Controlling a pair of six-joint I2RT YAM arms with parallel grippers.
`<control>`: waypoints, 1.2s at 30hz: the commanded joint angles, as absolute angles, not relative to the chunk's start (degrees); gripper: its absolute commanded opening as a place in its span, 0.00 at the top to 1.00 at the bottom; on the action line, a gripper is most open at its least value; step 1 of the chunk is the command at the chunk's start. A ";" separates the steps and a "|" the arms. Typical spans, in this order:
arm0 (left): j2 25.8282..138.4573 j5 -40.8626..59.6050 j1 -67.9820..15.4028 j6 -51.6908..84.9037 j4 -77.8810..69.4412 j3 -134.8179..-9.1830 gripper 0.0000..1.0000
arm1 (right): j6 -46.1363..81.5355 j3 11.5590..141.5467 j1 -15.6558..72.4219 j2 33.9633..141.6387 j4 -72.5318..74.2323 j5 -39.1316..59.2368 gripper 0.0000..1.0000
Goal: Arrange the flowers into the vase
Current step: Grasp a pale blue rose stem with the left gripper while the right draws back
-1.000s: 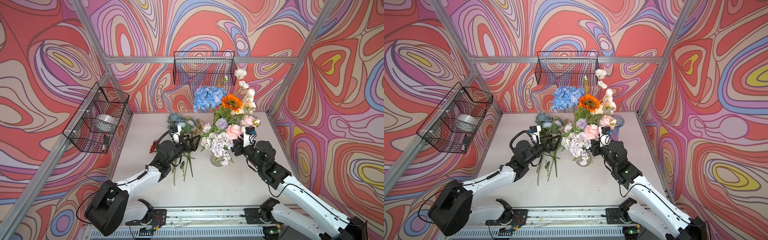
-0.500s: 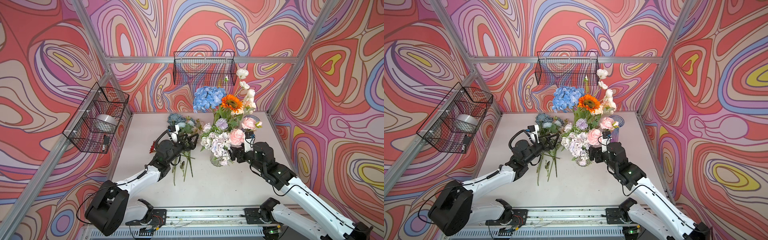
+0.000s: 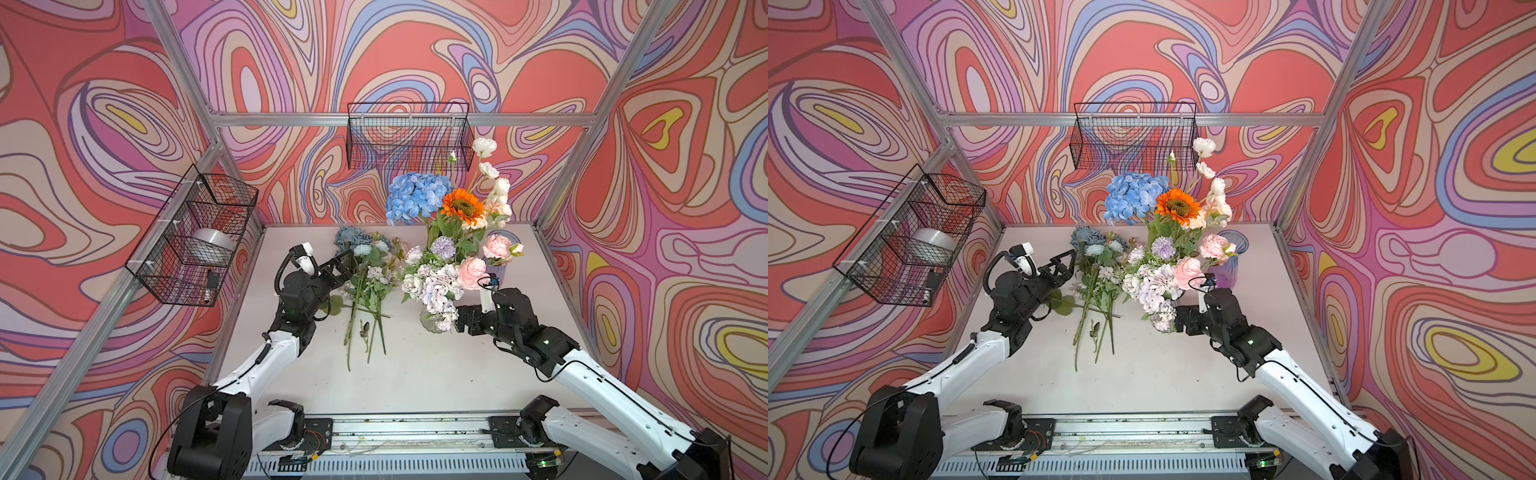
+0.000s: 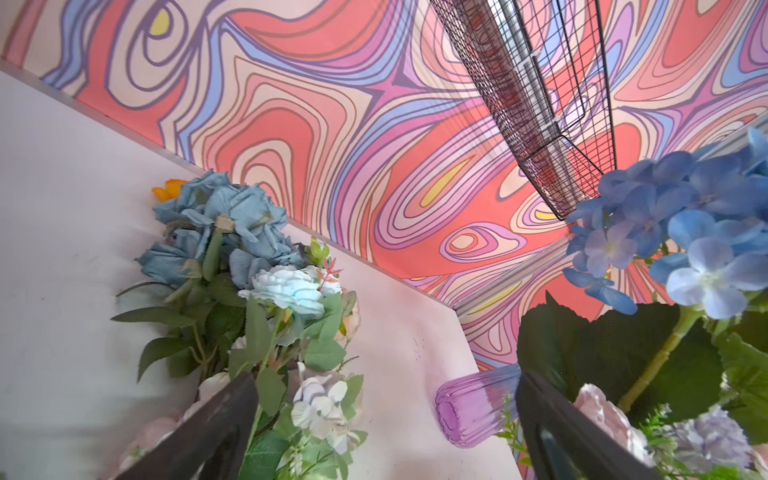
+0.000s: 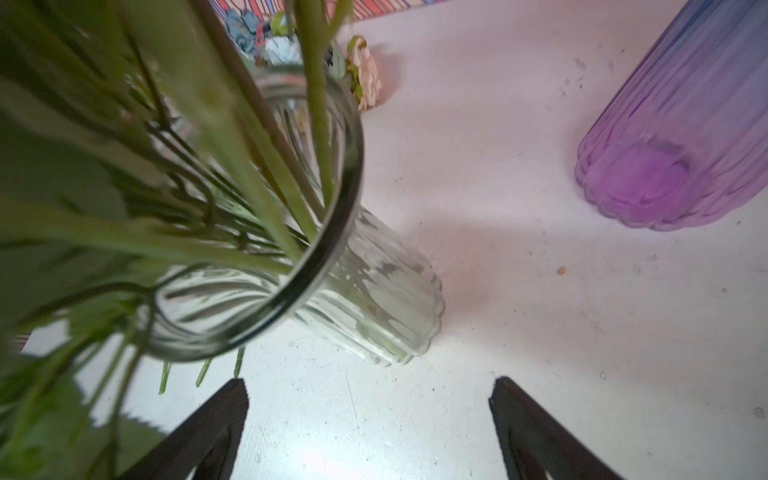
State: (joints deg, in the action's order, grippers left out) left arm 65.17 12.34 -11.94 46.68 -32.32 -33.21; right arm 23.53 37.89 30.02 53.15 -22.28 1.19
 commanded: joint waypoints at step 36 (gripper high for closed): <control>77.19 2.37 -22.74 32.13 -6.94 -32.14 0.52 | 25.36 36.62 29.80 72.54 0.86 2.78 0.08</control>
